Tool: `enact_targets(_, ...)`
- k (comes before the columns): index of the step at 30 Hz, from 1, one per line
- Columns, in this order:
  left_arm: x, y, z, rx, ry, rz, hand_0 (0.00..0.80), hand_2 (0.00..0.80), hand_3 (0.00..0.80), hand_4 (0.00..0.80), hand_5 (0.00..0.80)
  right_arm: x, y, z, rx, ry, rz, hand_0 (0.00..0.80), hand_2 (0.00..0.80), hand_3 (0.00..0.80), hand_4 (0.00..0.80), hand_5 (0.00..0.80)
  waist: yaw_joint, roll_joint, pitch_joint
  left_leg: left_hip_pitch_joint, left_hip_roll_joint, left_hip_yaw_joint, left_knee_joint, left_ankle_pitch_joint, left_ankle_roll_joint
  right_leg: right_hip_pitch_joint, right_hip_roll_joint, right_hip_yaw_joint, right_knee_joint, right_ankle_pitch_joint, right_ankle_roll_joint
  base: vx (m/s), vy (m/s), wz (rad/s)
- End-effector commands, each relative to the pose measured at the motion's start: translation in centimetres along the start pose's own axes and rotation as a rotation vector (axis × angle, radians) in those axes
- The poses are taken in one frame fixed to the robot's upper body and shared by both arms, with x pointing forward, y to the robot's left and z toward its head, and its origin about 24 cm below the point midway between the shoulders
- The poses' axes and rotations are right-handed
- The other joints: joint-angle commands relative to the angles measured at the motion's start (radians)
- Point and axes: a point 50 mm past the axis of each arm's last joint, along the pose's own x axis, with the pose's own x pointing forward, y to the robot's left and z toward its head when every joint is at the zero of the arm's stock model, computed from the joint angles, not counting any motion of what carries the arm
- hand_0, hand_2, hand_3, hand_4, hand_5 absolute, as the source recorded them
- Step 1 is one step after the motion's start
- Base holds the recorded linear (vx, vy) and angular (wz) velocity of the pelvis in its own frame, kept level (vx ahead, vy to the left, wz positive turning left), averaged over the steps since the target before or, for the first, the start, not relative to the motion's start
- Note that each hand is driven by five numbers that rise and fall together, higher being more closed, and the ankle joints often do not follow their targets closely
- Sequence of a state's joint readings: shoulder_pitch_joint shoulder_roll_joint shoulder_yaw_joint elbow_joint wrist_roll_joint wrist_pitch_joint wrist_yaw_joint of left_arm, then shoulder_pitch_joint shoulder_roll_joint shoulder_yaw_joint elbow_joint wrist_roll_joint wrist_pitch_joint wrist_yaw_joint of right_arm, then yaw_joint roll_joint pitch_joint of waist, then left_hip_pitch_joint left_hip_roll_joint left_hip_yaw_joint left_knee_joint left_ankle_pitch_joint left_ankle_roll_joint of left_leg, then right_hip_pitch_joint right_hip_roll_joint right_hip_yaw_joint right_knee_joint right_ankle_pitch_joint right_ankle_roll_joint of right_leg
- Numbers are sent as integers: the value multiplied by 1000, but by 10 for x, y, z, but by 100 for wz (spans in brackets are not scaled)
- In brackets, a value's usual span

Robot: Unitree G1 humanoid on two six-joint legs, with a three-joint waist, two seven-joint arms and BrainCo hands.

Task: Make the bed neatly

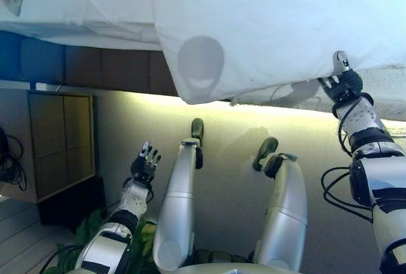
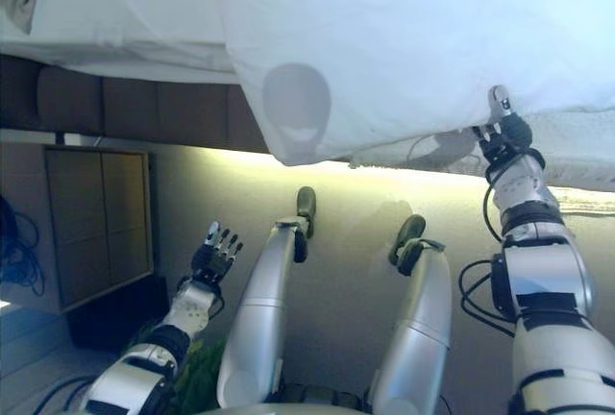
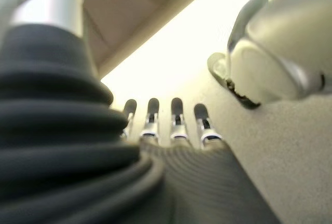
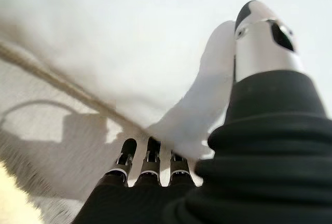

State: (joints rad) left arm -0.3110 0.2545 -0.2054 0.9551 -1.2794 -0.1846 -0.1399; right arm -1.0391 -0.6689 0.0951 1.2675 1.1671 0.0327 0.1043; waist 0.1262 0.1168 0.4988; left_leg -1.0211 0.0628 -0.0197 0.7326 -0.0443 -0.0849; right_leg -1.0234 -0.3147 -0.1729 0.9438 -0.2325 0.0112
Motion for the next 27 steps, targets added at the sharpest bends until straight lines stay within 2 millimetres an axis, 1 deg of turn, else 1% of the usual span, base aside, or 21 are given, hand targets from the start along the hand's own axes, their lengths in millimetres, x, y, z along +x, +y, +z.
enact_targets(1,-20,39,1,-27,-22,76,0,0,0,0,0,-2,11,44,-101,-119,66,0,0,0,0,0,2,8,-27,13,-3,19,43,-110,50,4,15,80,-118,116,46,38,5,2)
enact_targets(5,-28,51,-4,-22,-8,85,0,0,0,0,0,-2,22,60,-122,-160,100,0,0,0,0,0,10,5,-25,34,6,19,28,-102,48,22,13,71,-118,115,43,26,2,0)
enact_targets(9,-34,57,-7,-14,7,92,0,0,0,0,0,-3,30,66,-155,-171,156,0,0,0,0,0,14,-2,-28,72,17,20,4,-90,45,59,13,60,-137,119,43,17,11,0)
enact_targets(10,-35,59,-7,-12,10,93,0,0,0,0,0,-3,30,66,-167,-173,167,389,389,389,389,389,15,-4,-27,83,19,20,-2,-89,44,70,12,56,-142,119,43,31,23,-2)
enact_targets(11,-36,60,-7,-9,13,91,0,0,0,0,0,-3,30,65,-184,-168,170,800,800,800,800,800,15,-7,-27,95,22,21,-7,-87,42,82,11,52,-150,121,44,0,0,0)
enact_targets(14,-38,61,-9,4,24,86,0,0,0,0,0,-3,25,52,-219,-116,180,800,800,800,800,800,15,-16,-28,140,31,25,-28,-82,40,128,11,41,-180,128,45,19,12,-4)
enact_targets(17,-39,62,-10,22,38,78,0,0,0,0,0,-4,5,28,-222,-14,149,800,800,800,800,800,16,-28,-41,225,45,46,-75,-77,35,213,7,20,-240,134,54,49,18,-11)
enact_targets(18,-39,63,-10,25,41,77,0,0,0,0,0,-5,1,24,-235,3,147,800,800,800,800,800,17,-30,-40,239,47,48,-83,-76,34,228,7,17,-249,135,55,41,10,-2)
enact_targets(19,-39,64,-10,35,46,71,0,0,0,0,0,-5,-3,17,-264,36,147,800,800,800,800,800,17,-34,-44,257,51,53,-94,-75,33,247,6,12,-265,139,57,44,2,-2)
enact_targets(20,-39,63,-10,48,51,70,0,0,0,0,0,-6,-7,7,-253,69,157,800,800,800,800,800,18,-40,-51,285,56,61,-112,-71,31,280,7,4,-290,143,60,52,-3,-5)
enact_targets(23,-40,66,-11,75,68,64,0,0,0,0,0,-8,-13,-11,-223,123,171,800,800,800,800,800,20,-54,-70,354,68,79,-156,-63,21,361,4,-14,-351,155,71,78,2,-6)
enact_targets(27,-40,63,-15,89,81,49,0,0,0,0,0,-10,-15,-23,-186,151,190,800,800,800,800,800,17,-66,-93,429,77,92,-211,-52,11,440,5,-23,-433,175,84,75,21,-6)
